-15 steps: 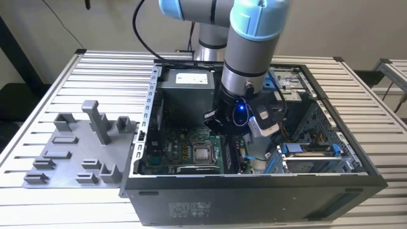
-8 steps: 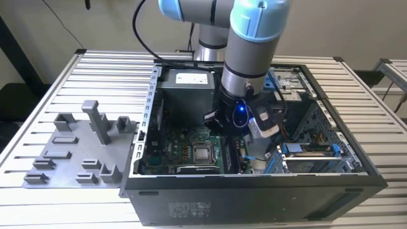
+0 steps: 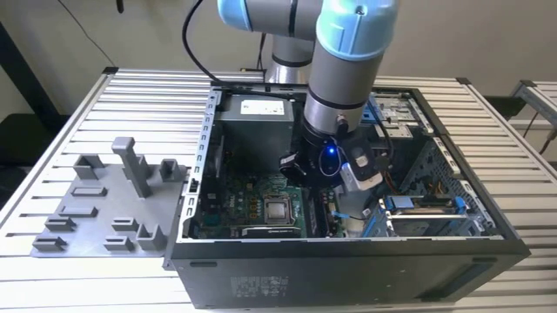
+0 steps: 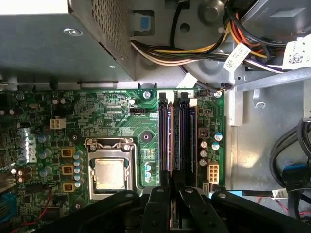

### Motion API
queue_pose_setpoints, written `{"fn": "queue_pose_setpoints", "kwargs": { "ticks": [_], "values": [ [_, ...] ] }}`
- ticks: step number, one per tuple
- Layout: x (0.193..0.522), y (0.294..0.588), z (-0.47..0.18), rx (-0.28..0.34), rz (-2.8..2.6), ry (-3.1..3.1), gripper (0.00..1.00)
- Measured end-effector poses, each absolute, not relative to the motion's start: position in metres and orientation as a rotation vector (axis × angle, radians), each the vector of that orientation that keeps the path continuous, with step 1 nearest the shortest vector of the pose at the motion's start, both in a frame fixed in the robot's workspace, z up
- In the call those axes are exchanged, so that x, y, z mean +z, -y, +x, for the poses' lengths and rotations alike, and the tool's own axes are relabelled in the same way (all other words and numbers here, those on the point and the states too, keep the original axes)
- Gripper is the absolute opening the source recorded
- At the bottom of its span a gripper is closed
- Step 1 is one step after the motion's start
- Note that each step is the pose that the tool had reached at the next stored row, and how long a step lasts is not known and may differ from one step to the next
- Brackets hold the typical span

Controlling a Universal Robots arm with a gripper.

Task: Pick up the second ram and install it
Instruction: 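Insert the second ram into the second slot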

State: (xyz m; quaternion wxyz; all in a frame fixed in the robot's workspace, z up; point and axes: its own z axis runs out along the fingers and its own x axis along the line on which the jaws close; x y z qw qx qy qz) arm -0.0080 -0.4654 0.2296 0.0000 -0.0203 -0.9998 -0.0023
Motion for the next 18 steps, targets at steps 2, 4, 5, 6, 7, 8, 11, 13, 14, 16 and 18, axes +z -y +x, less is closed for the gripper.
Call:
{"fn": "queue_pose_setpoints", "kwargs": {
  "ticks": [2,4,5,6,7,8,11,13,14,16,18],
  "values": [
    [0.2292,0.4654,-0.0078,-0.007,-0.065,3.141,0.14],
    [0.2282,0.4653,-0.0077,-0.008,-0.072,3.14,0.14],
    [0.2277,0.4653,-0.0077,-0.008,-0.077,3.14,0.14],
    [0.2272,0.4653,-0.0077,-0.007,-0.08,3.14,0.14],
    [0.2267,0.4653,-0.0077,-0.007,-0.083,3.14,0.14],
    [0.2262,0.4653,-0.0077,-0.007,-0.085,3.14,0.14],
    [0.2255,0.4653,-0.0077,-0.007,-0.087,3.14,0.14],
    [0.224,0.4653,-0.0076,-0.008,-0.088,3.14,0.14],
    [0.2236,0.4653,-0.0077,-0.007,-0.088,3.14,0.14],
    [0.2223,0.4653,-0.0077,-0.007,-0.089,3.14,0.14],
    [0.2214,0.4653,-0.008,-0.007,-0.089,3.14,0.14]
  ]
}}
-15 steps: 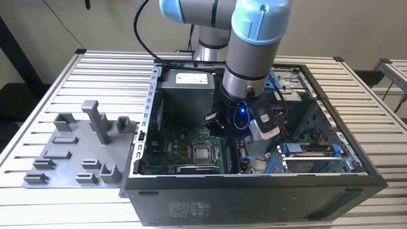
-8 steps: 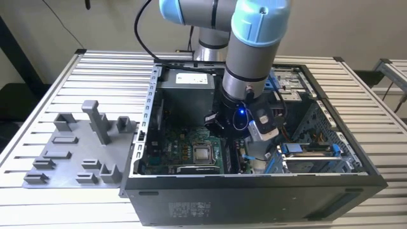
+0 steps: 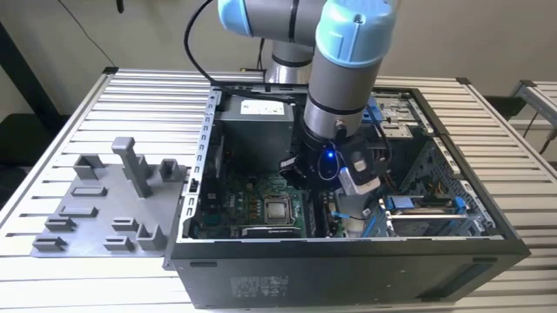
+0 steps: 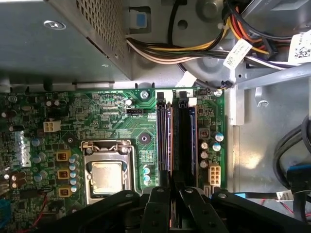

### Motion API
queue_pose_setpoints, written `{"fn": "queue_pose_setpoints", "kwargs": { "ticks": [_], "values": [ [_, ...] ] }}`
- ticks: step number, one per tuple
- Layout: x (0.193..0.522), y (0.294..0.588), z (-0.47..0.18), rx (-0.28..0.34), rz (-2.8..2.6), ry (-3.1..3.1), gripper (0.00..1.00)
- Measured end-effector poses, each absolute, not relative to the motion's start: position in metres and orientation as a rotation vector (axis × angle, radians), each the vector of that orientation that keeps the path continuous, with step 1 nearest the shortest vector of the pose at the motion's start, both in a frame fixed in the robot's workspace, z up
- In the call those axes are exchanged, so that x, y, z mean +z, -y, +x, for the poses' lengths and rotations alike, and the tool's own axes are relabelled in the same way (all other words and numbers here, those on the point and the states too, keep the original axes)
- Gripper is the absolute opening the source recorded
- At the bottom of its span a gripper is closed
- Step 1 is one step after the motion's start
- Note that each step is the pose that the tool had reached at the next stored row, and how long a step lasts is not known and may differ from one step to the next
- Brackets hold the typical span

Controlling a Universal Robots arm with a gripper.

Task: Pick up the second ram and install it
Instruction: 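Insert the second ram into the second slot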

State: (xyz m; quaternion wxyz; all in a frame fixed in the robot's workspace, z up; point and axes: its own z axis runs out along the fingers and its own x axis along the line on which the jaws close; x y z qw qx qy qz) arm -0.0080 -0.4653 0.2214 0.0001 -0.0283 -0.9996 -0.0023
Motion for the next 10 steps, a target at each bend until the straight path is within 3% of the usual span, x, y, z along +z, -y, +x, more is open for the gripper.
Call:
{"fn": "queue_pose_setpoints", "kwargs": {
  "ticks": [10],
  "values": [
    [0.2174,0.4638,-0.0083,-0.007,-0.089,3.14,0.14]
  ]
}}
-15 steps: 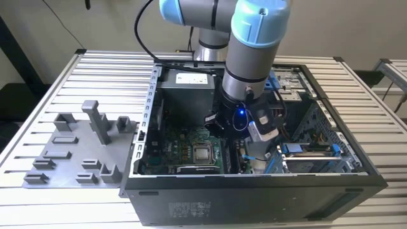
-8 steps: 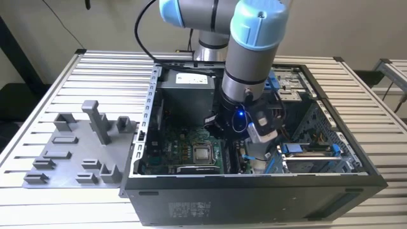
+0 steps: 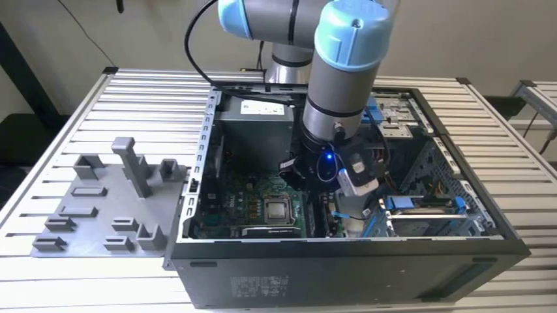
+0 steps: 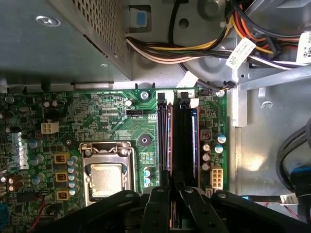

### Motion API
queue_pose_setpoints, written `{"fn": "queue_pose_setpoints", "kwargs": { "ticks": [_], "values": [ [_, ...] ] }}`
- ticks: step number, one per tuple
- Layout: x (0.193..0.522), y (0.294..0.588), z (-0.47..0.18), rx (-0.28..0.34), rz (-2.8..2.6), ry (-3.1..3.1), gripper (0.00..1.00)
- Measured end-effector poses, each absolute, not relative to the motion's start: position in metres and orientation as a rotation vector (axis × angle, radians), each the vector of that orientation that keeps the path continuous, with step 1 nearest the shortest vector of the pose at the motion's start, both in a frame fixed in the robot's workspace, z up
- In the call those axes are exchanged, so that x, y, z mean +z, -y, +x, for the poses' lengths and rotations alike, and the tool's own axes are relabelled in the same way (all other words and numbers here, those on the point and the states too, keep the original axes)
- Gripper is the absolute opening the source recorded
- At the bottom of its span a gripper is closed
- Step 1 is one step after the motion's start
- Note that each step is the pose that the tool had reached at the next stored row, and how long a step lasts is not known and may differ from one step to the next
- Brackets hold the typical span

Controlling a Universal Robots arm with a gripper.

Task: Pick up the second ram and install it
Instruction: 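Insert the second ram into the second slot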

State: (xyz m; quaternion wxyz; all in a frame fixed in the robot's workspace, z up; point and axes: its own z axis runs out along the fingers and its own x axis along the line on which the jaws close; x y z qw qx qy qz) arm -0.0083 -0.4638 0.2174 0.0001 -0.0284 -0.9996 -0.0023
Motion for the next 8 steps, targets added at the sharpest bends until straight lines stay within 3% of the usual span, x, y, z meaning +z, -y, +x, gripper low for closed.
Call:
{"fn": "queue_pose_setpoints", "kwargs": {
  "ticks": [8],
  "values": [
    [0.2174,0.4636,-0.0083,-0.007,-0.089,3.14,0.14]
  ]
}}
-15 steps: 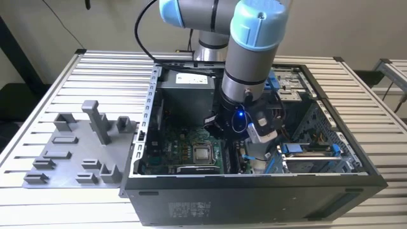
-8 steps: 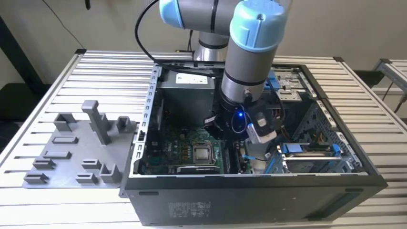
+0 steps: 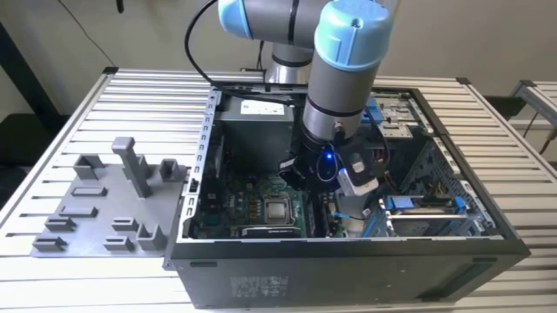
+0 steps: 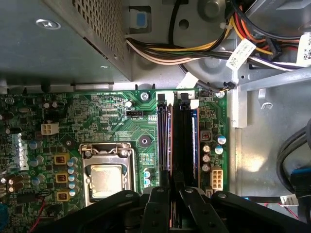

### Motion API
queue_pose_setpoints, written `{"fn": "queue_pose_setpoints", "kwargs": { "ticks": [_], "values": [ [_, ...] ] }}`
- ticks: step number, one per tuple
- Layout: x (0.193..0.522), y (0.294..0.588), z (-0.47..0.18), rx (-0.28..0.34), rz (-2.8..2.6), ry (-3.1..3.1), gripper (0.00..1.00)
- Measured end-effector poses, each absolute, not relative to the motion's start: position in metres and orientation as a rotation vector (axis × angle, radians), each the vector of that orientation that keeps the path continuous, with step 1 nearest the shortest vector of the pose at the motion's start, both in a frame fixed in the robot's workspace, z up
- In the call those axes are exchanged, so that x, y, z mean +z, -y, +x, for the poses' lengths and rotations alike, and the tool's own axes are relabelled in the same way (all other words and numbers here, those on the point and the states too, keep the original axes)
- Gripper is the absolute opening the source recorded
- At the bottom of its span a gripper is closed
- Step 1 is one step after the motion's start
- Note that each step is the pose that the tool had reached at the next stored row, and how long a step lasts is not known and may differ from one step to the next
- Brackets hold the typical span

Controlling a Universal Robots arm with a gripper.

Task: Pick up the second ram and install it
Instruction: 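Insert the second ram into the second slot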

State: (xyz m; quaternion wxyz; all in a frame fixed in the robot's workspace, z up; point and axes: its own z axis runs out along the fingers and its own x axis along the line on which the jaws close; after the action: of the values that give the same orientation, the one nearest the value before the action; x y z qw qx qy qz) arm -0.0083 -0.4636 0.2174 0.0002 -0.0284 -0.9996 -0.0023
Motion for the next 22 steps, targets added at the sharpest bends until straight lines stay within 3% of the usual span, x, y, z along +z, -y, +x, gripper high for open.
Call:
{"fn": "queue_pose_setpoints", "kwargs": {
  "ticks": [22],
  "values": [
    [0.2144,0.4635,-0.0053,-0.007,-0.037,3.141,0.14]
  ]
}}
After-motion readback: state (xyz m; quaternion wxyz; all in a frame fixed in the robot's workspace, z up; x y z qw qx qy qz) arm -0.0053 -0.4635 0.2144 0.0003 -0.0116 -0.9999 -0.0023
